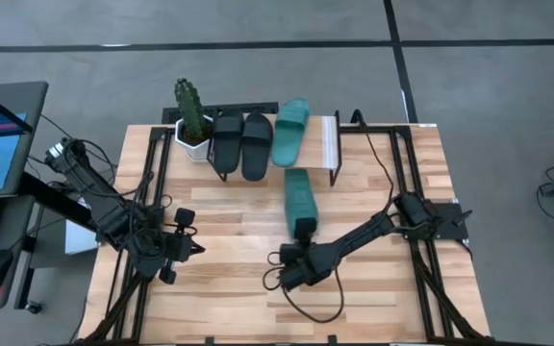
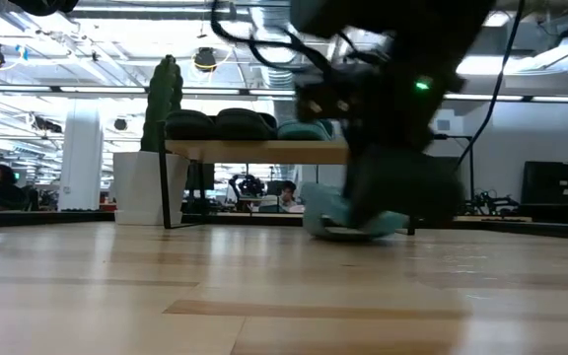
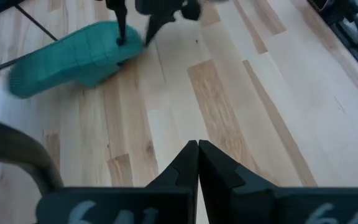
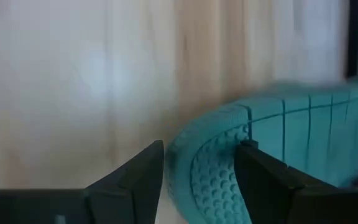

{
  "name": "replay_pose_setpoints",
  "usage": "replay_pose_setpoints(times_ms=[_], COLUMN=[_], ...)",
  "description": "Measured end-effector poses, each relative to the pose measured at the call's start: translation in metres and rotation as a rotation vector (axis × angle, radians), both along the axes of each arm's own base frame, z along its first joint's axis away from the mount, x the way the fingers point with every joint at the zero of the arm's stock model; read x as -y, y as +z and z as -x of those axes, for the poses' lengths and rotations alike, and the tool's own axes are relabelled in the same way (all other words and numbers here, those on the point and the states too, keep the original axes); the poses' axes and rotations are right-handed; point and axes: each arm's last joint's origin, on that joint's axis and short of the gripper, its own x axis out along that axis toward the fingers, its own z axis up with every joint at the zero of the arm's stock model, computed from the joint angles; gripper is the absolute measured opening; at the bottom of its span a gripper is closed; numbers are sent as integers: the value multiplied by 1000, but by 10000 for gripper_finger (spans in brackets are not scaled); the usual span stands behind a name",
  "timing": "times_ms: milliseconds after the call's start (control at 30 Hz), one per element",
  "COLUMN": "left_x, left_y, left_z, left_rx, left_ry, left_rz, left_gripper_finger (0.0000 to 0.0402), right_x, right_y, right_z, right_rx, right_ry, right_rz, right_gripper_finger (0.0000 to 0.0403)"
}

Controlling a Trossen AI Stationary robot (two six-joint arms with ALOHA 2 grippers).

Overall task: Pick and place slides into the shelf
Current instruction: Put the green slide on the shelf

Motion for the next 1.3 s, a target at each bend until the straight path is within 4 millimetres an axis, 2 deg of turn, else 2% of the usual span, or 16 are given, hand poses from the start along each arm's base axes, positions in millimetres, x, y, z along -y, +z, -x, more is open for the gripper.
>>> replay_pose_setpoints(times_ms=[100, 167, 533, 933, 1300], left_x=[0, 0, 0, 0, 0], left_y=[0, 0, 0, 0, 0], left_z=[0, 0, 0, 0, 0], left_rx=[1, 3, -1, -1, -1], left_ry=[0, -1, 0, 1, 1], left_rz=[-1, 1, -1, -1, -1], left_gripper_finger=[2, 2, 2, 2, 2], right_x=[-2, 0, -7, 0, 4], right_y=[-3, -5, -6, -3, -1], right_z=[-6, -2, -1, 17, 20], right_rx=[27, -19, 18, -31, -12], right_ry=[2, 2, -18, -163, -201], right_rz=[9, 35, 43, 117, 160], right_gripper_finger=[173, 167, 141, 138, 138])
